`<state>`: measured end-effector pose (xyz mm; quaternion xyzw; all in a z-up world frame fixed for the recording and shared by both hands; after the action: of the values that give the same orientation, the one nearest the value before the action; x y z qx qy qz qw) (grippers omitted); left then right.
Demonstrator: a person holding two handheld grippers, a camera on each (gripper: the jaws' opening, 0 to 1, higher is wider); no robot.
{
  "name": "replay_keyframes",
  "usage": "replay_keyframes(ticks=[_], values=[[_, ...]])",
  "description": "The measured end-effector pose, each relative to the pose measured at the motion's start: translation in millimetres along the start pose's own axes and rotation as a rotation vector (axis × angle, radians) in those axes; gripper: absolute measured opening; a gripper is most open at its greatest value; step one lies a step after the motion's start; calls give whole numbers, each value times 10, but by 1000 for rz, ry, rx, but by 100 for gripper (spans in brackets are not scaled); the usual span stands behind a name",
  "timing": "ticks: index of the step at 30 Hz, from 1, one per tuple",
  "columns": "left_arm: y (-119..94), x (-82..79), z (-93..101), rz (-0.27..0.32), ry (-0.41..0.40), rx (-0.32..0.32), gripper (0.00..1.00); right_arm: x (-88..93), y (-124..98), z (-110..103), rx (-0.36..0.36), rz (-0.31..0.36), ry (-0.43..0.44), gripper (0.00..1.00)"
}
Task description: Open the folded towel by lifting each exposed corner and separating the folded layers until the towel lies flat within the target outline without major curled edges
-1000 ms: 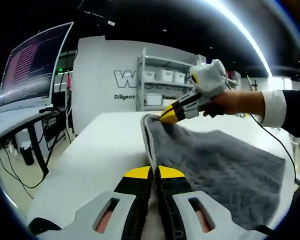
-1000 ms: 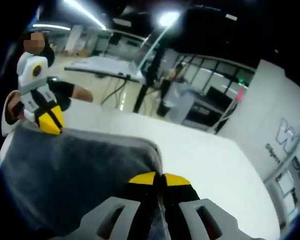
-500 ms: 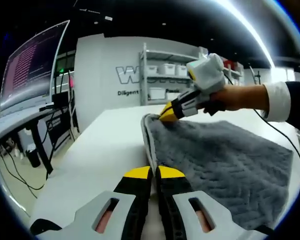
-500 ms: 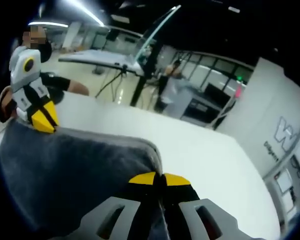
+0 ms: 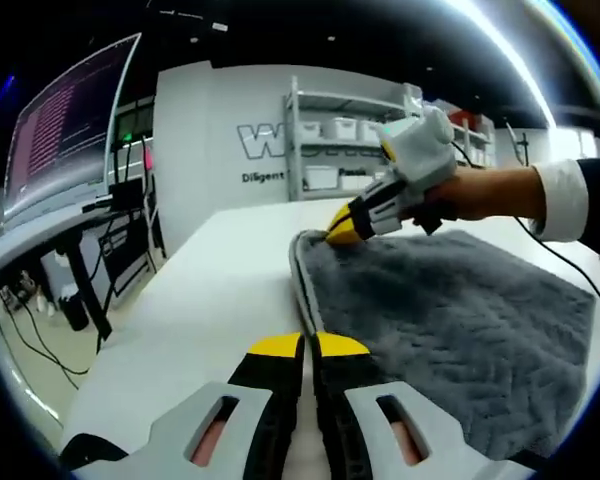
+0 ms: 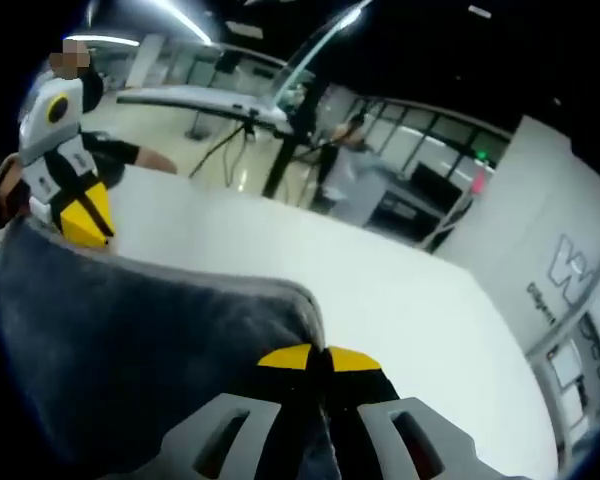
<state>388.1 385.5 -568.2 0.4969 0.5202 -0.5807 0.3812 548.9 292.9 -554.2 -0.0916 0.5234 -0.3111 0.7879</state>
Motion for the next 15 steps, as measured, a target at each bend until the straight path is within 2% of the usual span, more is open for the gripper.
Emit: replay_keyframes(ticks=[8,15], values=[[3,31,32,-12,-13,14,5,48,93,-34,-7,-21,-15,0],[30,32,33,-17,-22,29,13,87,160,-51,-8,-41,-11,1]])
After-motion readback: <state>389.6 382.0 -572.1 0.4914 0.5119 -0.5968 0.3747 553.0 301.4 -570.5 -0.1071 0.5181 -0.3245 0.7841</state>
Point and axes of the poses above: the point that each gripper's makers call its tool centre point, and the gripper's own axes: y roughly forward along the fingers, z roughly to its right, x roughly out of its underside, the point moved 3 cm from there along -y, roughly backward along the fingers, and after that the axes turned 3 degrees about z, right-handed, at the moved point
